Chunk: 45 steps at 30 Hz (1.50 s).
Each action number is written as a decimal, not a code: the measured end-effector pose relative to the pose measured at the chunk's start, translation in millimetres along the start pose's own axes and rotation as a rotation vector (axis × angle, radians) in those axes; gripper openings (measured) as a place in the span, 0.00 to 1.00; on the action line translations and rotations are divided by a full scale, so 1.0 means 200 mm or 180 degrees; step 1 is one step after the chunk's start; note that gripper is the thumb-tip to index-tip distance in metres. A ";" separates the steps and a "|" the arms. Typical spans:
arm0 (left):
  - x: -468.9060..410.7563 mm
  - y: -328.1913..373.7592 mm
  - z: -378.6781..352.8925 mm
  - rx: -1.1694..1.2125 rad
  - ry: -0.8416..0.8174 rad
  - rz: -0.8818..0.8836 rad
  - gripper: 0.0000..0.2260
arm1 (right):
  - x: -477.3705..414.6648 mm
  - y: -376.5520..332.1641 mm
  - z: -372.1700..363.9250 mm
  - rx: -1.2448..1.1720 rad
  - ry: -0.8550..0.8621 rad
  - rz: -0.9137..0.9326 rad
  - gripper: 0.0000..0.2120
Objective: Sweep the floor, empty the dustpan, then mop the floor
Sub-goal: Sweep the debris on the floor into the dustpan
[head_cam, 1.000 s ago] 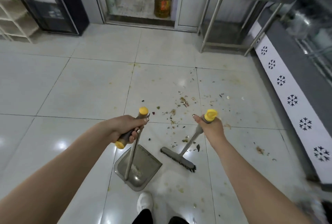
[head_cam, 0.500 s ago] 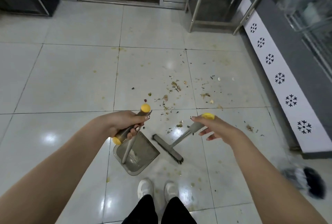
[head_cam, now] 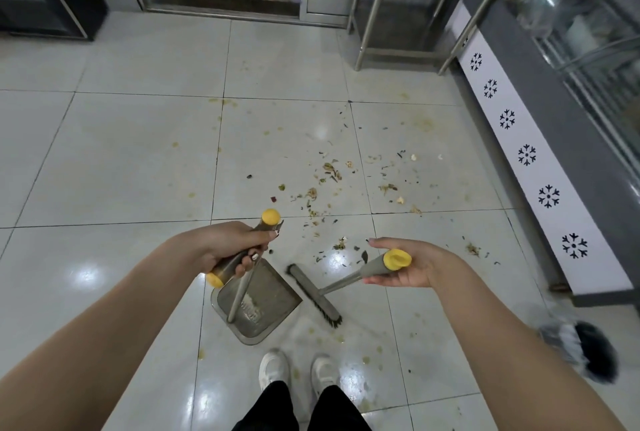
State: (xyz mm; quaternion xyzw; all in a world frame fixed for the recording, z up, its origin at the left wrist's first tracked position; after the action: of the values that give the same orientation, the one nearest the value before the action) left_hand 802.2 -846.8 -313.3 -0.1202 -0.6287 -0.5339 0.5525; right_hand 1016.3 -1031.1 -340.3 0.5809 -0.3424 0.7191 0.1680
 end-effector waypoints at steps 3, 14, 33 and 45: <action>0.00 0.01 -0.01 -0.0005 0.0015 0.0004 0.14 | -0.04 0.03 -0.03 0.0140 0.0043 -0.0205 0.15; -0.02 0.05 -0.08 -0.0177 -0.0013 0.0015 0.15 | -0.32 0.24 -0.14 0.0383 -0.0014 -0.0648 0.11; -0.02 0.12 0.03 -0.0271 0.0254 -0.0134 0.14 | -0.25 -0.04 -0.03 0.1703 0.0383 -0.0194 0.08; -0.05 0.34 0.21 -0.0225 0.0401 -0.0296 0.15 | -0.36 -0.10 -0.11 0.1084 0.0596 0.0154 0.07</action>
State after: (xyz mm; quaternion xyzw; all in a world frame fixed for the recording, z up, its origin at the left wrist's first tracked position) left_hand 833.0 -781.7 -277.5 -0.0765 -0.5784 -0.5873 0.5610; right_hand 1033.5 -990.3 -405.5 0.5231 -0.2125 0.8214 0.0811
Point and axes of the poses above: each hand's wrist, its own x-axis away from the middle knuckle, its own z-axis out of the back of the hand, y = z × x, the point moved 5 cm from there along -x, towards the middle knuckle, and after that the axes turned 14 degrees about y, right-handed, at the moved point
